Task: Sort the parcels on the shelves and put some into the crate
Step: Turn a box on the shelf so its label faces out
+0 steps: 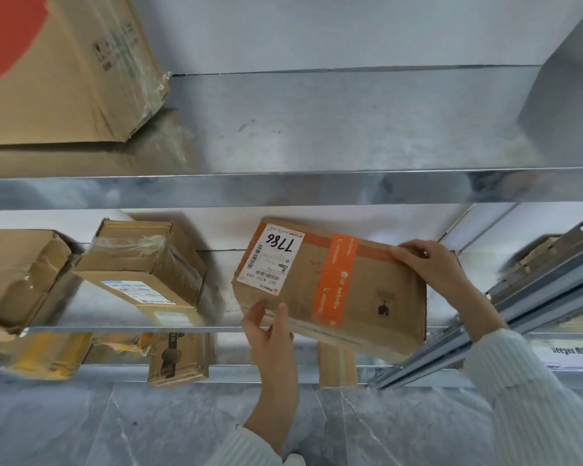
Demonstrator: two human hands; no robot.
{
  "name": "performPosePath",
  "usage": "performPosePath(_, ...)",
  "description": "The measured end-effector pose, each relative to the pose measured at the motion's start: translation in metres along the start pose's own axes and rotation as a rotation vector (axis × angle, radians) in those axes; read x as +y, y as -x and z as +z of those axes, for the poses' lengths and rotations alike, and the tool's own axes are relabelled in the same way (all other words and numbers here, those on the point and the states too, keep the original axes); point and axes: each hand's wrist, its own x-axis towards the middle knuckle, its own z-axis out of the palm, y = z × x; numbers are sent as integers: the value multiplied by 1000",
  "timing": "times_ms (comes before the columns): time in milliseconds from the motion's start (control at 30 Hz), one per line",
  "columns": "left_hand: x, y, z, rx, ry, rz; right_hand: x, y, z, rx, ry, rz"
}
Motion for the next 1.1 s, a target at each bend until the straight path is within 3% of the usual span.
performPosePath(167,-7,4,-1,-51,-115,30,16,26,11,-261,-8,36)
performPosePath(300,-7,-1,-6,-26,-250,55,12,48,19,-459,-205,85)
performPosePath(467,5,-6,-21,-212,-432,126,8,76,39,-638,-321,102)
performPosePath(633,34,-32,-13,-436,-714,163,4,86,53,-462,-453,147)
performPosePath(833,70,-65,29,-738,-1108,217,-4,110,70,-598,-576,281)
performPosePath(967,70,-72,70,-710,-1277,533,-18,119,85,-458,-788,365)
performPosePath(1100,67,-65,81,-632,-1492,645,-35,114,93,-344,-894,435)
